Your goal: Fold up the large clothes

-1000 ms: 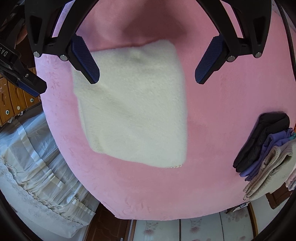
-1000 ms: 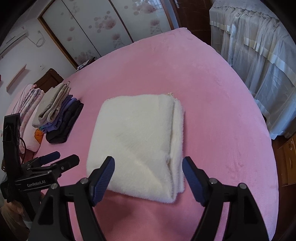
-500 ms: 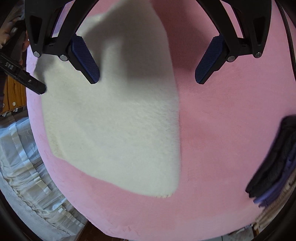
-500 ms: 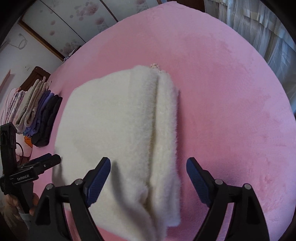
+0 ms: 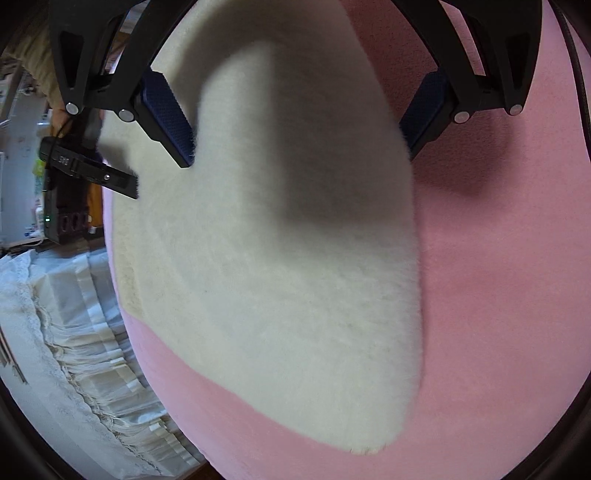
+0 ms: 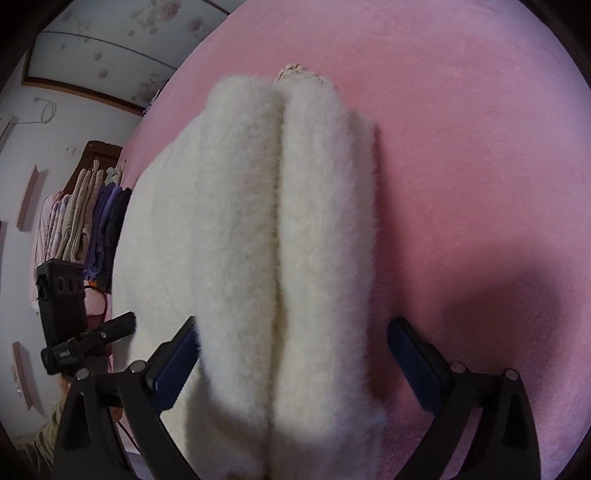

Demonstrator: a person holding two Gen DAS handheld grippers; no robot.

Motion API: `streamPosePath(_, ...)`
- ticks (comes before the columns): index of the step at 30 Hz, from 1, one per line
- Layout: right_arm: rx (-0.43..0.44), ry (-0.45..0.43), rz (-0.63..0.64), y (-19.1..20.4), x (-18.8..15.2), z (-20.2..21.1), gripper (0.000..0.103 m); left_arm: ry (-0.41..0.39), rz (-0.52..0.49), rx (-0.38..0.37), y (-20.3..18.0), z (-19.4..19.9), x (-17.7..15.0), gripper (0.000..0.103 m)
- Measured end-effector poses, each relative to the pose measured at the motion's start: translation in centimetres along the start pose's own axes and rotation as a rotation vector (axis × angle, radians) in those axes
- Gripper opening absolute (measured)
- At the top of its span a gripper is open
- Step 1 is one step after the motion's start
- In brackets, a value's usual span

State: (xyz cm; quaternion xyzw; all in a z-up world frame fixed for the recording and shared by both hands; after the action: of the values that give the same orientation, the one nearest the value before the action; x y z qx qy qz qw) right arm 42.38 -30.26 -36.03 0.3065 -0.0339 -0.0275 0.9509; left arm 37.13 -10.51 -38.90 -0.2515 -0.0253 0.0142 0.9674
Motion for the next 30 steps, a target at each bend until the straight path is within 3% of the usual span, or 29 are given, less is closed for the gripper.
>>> streamPosePath(5,0.057,0.042,0.026,0.1,0.3,-0.6,0.098,0.034,-0.006,-0.078,0.4,-1.3,-0.2,0.103)
streamPosePath(7,0.101,0.064,0.052,1.0,0.4,-1.2,0.087,0.045,-0.01,-0.108,0.5,-1.6,-0.1,0.103)
streamPosePath(9,0.106,0.064,0.08,1.6,0.3,-1.5,0.083,0.05,-0.01,-0.131,0.6,-1.9,-0.1,0.103)
streamPosePath(11,0.113,0.056,0.081,1.6,0.2,-1.5,0.073,0.048,-0.009,-0.138,0.3,-2.4,0.0,0.103)
streamPosePath(14,0.116,0.032,0.081,1.5,-0.1,-0.8,0.058,0.014,-0.039,-0.059,-0.8,-2.3,0.0,0.1)
streamPosePath(17,0.063,0.006,0.114,1.9,-0.4,0.4,0.044,-0.025,-0.066,0.045,-2.1,-0.8,0.0,0.082)
streamPosePath(18,0.04,-0.004,0.124,2.3,-0.5,0.7,0.043,-0.034,-0.072,0.071,-2.5,-0.2,-0.1,0.075)
streamPosePath(21,-0.011,-0.032,0.136,3.2,-1.1,1.7,0.04,-0.073,-0.11,0.173,-4.4,1.7,-0.6,0.069)
streamPosePath(30,0.016,-0.046,0.115,7.5,-4.7,5.3,0.039,-0.077,-0.154,0.288,-7.6,8.9,-3.2,0.069)
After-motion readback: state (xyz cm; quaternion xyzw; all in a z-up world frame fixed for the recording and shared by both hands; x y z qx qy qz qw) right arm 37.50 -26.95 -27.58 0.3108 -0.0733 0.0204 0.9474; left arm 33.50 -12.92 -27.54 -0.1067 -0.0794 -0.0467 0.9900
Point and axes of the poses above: each gripper's, at about its wrist camera, not at the fingertips, and z roughly against the way its jaws point, y to its left, x to its top, the point moved 6 cm from there along -z, roughly the way its jaws point, and after that the axes turned 4 degrees about y, right-handed, at the moved point
